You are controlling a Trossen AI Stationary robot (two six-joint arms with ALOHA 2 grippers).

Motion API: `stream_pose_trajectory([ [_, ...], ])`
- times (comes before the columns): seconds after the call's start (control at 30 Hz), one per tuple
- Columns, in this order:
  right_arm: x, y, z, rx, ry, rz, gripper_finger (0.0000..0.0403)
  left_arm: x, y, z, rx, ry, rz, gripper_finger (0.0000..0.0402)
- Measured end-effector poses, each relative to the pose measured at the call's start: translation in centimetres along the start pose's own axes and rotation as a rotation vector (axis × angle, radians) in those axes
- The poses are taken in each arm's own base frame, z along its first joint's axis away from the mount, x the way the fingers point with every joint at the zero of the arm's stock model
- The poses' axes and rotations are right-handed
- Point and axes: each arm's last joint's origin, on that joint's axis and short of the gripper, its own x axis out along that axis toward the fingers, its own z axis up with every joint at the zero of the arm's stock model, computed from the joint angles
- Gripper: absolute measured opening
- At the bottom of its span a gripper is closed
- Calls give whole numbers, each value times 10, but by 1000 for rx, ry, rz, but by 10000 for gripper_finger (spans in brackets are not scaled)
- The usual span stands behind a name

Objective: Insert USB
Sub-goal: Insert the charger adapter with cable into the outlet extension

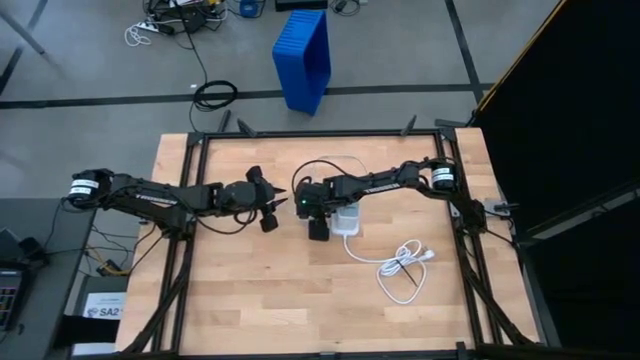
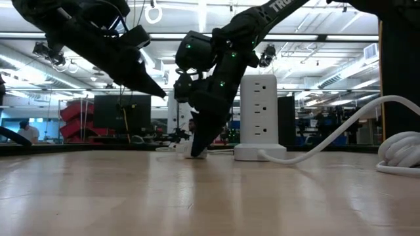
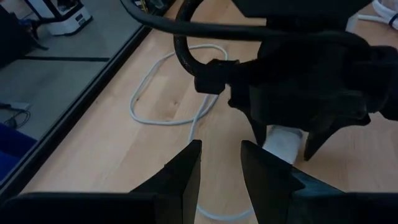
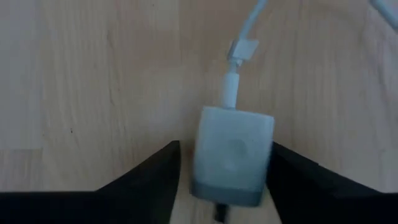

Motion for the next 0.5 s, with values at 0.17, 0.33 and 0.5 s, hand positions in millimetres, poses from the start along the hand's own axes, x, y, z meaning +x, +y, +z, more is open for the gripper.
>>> stream_pose_trajectory([
  [0.17, -1, 0, 1, -9, -9, -1, 111, 0, 0, 0, 0, -4, 0, 101],
  [0.33, -14, 4, 19, -17, -75, -1, 111, -7, 2, 10, -26, -89, 0, 101],
  [0.5, -40, 15, 43, -63, -156, 5, 111, -30, 4, 22, -45, -186, -71, 101],
])
